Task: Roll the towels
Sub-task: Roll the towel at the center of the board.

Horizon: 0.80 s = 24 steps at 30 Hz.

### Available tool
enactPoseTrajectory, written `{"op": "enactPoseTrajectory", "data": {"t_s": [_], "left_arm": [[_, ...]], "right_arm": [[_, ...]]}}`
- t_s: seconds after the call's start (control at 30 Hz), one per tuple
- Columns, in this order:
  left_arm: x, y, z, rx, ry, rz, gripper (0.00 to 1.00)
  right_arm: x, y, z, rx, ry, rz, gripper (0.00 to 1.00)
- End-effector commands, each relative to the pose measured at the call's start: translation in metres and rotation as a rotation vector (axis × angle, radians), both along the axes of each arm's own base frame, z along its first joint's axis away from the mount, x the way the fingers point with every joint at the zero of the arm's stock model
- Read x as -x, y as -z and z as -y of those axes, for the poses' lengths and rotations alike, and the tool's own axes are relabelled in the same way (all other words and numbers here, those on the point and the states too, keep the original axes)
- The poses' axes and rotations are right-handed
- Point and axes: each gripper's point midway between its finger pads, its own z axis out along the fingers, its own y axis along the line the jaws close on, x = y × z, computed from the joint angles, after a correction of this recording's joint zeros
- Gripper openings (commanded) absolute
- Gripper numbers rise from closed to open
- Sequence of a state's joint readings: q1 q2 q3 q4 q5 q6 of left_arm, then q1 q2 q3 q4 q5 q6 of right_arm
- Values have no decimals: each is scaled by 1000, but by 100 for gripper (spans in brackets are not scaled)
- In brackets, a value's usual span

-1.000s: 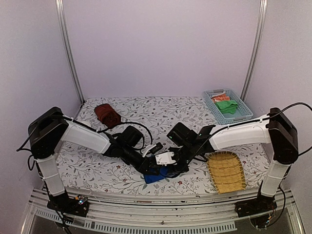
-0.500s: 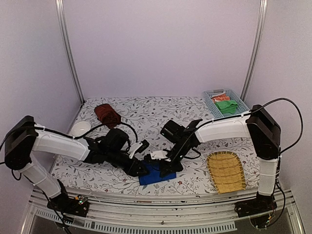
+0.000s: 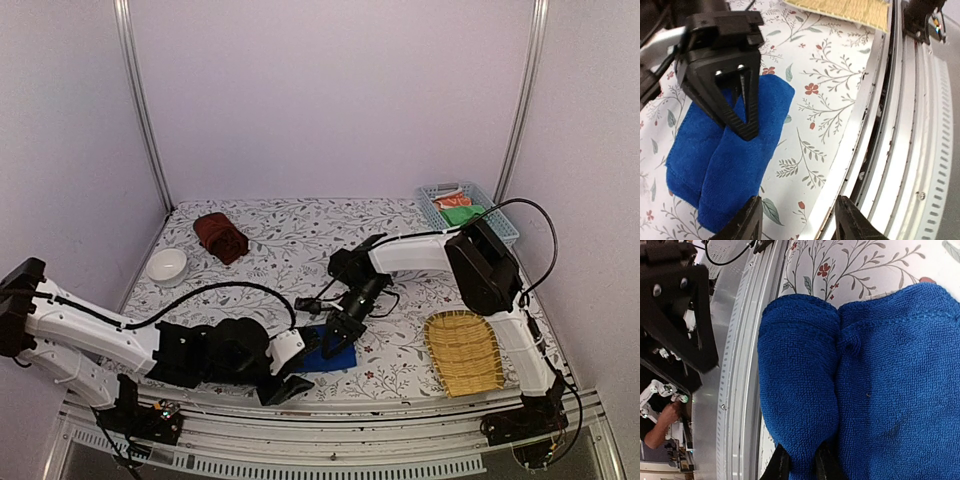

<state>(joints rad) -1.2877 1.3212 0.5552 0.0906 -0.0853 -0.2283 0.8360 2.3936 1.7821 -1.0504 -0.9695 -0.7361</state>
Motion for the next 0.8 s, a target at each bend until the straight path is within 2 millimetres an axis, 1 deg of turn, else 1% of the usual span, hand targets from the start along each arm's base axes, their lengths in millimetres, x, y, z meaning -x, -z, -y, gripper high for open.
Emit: {"op": "enactPoseTrajectory", "data": {"t_s": [0.0, 0.1, 0.23, 0.27, 0.33, 0.47, 0.53, 0.6, 0.63, 0.73, 0.77], "left_arm": [[-14, 6, 9, -185, 38, 261, 53], [-30, 12, 11, -281, 30, 371, 55], [-41, 32, 7, -402, 44, 436, 59], [-42, 37, 7, -425, 51, 437, 62], [-41, 50, 8, -466, 82, 416, 63], [-36, 66, 16, -479, 123, 371, 61], [-33, 75, 19, -494, 144, 341, 57], [-31, 81, 22, -504, 151, 320, 52], [-30, 83, 22, -507, 154, 311, 48], [-26, 88, 22, -517, 166, 277, 34], [-26, 88, 22, -514, 158, 266, 33]], "right_arm": [[24, 57, 29, 236, -28, -121, 6], [25, 58, 29, 241, -26, -131, 7], [27, 58, 31, 244, -26, -135, 7], [27, 59, 31, 246, -26, -137, 7], [27, 59, 31, 244, -25, -138, 8], [27, 59, 30, 243, -24, -139, 8], [27, 59, 30, 245, -25, -141, 8], [27, 59, 31, 245, -25, -144, 8], [27, 58, 31, 243, -25, -147, 8], [27, 55, 31, 237, -24, -154, 8], [27, 54, 31, 235, -23, -155, 8]]}}
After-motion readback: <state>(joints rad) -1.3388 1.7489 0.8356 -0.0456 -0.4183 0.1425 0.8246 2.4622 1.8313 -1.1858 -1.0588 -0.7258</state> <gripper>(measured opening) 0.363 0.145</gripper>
